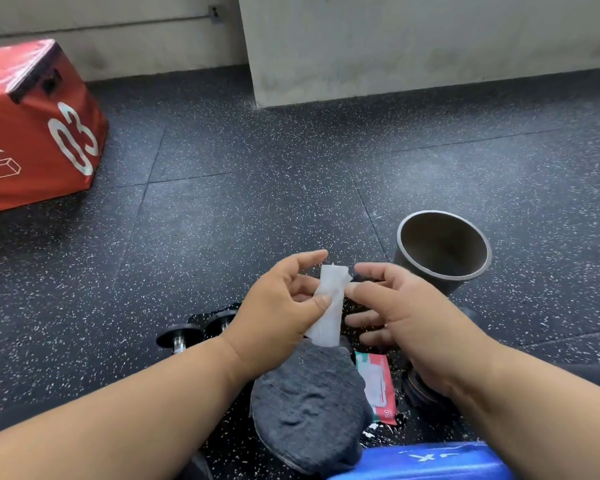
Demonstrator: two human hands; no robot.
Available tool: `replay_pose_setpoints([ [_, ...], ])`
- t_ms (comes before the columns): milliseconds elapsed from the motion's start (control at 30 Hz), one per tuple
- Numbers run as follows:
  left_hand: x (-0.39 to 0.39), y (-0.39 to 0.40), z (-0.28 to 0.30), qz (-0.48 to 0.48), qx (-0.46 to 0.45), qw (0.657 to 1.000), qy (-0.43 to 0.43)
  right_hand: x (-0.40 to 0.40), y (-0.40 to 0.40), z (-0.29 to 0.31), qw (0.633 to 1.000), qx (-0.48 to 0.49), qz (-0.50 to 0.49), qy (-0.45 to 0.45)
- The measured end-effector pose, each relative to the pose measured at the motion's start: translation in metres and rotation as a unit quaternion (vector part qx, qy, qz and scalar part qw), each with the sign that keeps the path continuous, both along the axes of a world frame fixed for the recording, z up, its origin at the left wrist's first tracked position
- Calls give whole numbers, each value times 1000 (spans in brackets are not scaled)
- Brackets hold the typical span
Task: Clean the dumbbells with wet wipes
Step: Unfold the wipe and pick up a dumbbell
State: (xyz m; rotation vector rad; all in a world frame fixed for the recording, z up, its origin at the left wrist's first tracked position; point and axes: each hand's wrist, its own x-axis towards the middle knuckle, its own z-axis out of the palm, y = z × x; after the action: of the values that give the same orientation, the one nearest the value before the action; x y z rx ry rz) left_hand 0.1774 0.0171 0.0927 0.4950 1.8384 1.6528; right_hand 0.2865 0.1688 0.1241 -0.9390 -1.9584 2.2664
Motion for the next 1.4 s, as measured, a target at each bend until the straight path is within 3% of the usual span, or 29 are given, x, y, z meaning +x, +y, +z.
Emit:
replay_pose_setpoints([
  [67, 1, -1, 3, -11, 20, 999, -43, -1, 5, -1, 998, 65, -16, 19],
  [167, 1, -4, 5, -39, 42, 994, -89, -3, 13, -4, 980, 183, 46, 57],
  [300, 0, -8, 6, -64, 45, 992, -102, -4, 23, -3, 962, 241, 97, 83],
  [600, -1, -10, 10, -97, 52, 982, -156, -5, 33, 0, 980, 113, 150, 66],
  [733, -1, -9, 13, -88, 64, 973, -204, -5, 35, 0, 984, 92, 121, 91],
  [900, -4, -8, 17, -61, 76, 968, -231, -6, 38, -1, 995, -10, 66, 70],
  [1100, -7, -8, 17, -19, 54, 989, -133, -6, 28, -12, 986, -163, 5, 40],
  [1300, 1, -5, 17, -25, 12, 998, -51, -6, 1, -19, 1000, -2, -6, 20],
  [1400, 4, -5, 14, -39, -9, 999, -27, -8, -2, -22, 1000, -13, -2, 28],
])
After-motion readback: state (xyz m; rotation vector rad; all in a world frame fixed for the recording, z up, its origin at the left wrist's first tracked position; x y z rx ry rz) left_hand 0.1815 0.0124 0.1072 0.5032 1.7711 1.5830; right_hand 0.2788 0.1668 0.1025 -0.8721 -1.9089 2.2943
